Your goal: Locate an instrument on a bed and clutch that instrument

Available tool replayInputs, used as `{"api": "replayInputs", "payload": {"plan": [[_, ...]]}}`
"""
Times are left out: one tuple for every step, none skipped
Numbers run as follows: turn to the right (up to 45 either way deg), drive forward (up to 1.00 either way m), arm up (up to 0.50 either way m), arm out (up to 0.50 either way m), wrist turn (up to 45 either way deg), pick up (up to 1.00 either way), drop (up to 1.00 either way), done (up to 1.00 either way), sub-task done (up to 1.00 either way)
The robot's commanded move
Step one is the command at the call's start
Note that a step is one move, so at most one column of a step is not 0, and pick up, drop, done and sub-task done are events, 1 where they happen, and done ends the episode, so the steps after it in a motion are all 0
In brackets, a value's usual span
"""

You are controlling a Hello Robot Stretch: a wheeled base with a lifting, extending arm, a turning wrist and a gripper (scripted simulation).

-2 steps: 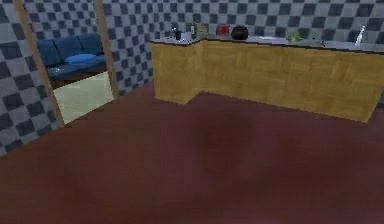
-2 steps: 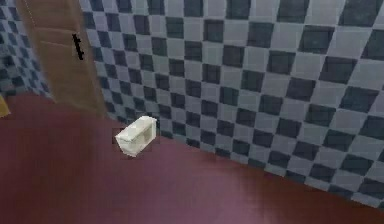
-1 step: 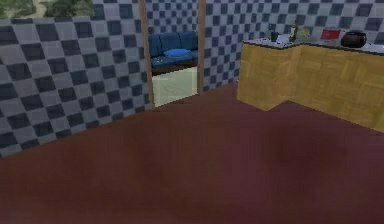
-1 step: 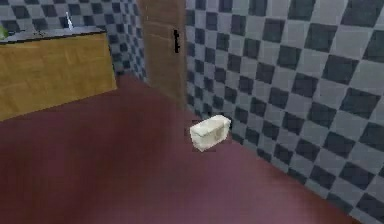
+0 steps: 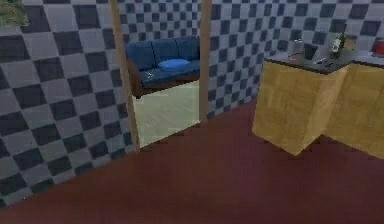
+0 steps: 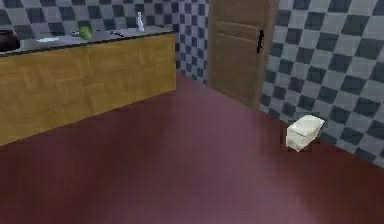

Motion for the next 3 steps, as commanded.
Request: {"api": "replayInputs", "payload": {"plan": [[0.0, 1.0, 0.0, 0.0, 0.0, 0.0, 0.0, 0.0, 0.0], [0.0, 0.55, 0.0, 0.0, 0.0, 0.0, 0.0, 0.0, 0.0], [-24.0, 0.0, 0.0, 0.0, 0.0, 0.0, 0.0, 0.0, 0.0]]}}
